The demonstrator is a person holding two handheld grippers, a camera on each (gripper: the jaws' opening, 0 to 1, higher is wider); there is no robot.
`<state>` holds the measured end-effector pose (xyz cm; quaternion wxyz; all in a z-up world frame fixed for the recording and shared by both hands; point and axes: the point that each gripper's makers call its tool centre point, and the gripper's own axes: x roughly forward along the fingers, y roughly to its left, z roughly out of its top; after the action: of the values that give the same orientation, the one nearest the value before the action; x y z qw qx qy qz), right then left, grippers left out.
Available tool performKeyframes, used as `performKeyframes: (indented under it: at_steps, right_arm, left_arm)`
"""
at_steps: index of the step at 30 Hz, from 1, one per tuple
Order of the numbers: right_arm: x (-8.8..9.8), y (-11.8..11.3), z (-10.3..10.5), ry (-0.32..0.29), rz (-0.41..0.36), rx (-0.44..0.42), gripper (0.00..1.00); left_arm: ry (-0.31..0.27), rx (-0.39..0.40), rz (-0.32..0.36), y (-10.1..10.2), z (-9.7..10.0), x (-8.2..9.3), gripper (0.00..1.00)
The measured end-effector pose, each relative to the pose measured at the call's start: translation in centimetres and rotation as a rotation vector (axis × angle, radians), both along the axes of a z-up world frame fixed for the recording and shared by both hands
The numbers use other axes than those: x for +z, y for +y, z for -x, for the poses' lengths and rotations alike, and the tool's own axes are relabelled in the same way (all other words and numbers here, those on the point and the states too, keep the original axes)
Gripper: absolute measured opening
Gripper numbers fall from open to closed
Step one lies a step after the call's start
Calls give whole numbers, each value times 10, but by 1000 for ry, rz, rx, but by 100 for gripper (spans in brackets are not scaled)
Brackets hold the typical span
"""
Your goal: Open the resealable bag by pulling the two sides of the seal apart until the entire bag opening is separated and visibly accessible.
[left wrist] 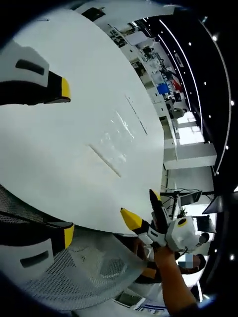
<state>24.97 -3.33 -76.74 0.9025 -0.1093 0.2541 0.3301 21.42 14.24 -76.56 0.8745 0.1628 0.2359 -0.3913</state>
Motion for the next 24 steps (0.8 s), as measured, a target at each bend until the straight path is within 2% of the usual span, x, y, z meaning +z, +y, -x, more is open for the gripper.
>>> performKeyframes:
  at_steps: [2,5,10,12,13,15,17,19,22,24]
  right_arm:
    - [-1,0,7,-3,8,-7,100]
    - [-1,0,16,-24,10,-30,100]
    - [-9,7,29,-13,-12,-37,100]
    - [-17,6,33,-11,38,-14,100]
    - [-19,7,35,-23,50,16,100]
    - [-23,4,36,-58,72,36,99]
    - [-25,3,35,20,0,-27,98]
    - [-13,6,30,-43,-37,-17,97]
    - [-16,4,33,-26,-41,-27,98]
    - [-20,4,34,-16,-25,-20,98]
  left_arm:
    - [-41,5,6,0,2,3,99]
    - [-48,17,-6,2,6,-3,99]
    - [-51,36,-14,-1,10,-12,99]
    - [-51,54,-20,-1,10,-17,99]
    - [-84,49,-67,2,8,-19,98]
    - [-111,53,-86,3,5,-22,95]
    - [-90,67,-108,5,4,-28,93]
    - [-100,63,-115,6,3,-28,94]
    - [-85,70,-98,6,6,-29,95]
    - [-69,61,-125,6,8,-36,95]
